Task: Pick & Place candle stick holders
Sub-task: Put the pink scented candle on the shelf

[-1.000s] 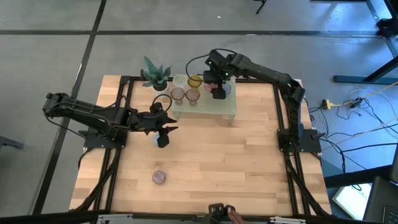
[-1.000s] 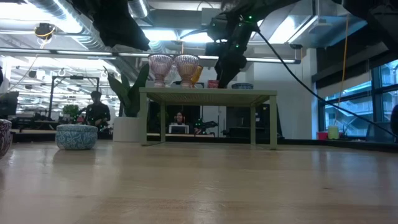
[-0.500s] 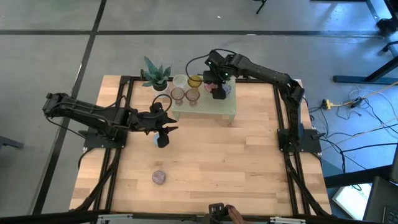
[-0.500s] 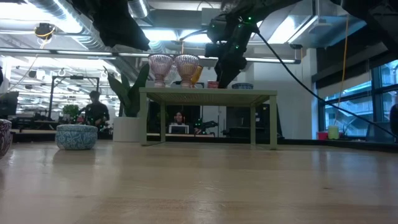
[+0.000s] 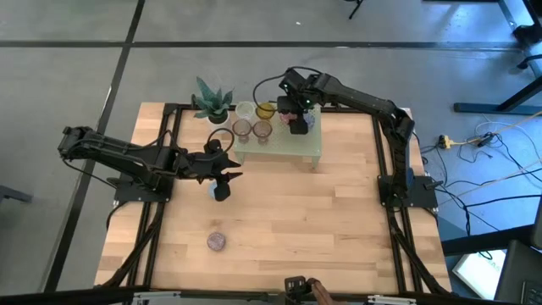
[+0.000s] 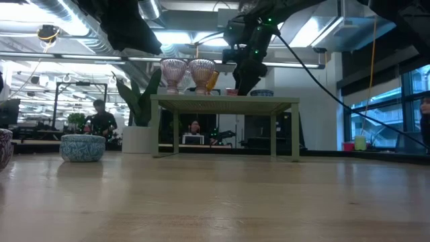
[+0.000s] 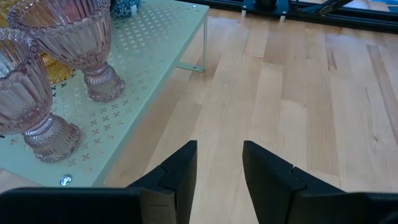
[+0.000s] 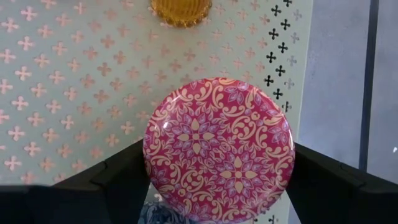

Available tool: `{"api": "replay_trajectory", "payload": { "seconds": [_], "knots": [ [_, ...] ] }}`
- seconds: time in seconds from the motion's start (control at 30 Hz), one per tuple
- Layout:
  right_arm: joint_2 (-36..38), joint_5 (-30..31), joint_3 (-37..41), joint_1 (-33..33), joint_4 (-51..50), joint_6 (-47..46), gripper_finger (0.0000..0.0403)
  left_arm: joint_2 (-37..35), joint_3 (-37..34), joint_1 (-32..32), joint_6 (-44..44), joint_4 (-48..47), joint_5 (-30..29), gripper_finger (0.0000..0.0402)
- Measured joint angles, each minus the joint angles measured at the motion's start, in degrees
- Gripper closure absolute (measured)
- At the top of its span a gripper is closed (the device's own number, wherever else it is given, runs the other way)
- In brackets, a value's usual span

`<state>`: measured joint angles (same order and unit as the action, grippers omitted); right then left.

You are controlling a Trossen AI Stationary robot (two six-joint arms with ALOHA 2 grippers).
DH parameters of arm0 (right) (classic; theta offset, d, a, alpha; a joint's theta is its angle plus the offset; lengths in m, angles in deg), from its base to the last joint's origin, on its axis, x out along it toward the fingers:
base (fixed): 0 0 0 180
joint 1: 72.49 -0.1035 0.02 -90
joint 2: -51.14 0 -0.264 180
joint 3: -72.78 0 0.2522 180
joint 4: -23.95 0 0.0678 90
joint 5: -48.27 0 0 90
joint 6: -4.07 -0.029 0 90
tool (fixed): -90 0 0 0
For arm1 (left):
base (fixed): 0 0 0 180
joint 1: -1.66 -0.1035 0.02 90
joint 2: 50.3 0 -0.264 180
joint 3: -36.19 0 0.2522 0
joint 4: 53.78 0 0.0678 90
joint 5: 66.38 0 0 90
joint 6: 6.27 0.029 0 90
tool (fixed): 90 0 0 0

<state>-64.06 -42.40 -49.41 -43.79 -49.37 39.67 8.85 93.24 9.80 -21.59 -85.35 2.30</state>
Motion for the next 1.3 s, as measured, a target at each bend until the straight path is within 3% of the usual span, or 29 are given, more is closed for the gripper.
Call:
{"api": "replay_trajectory", "payload": {
  "seconds": [1.3],
  "knots": [
    [0.02, -1.09, 0.00, -0.43, -1.13, -0.64, 0.0083, 0.00, 0.00, 0.00, 0.00, 0.00, 0.00, 0.0276]
  ]
}}
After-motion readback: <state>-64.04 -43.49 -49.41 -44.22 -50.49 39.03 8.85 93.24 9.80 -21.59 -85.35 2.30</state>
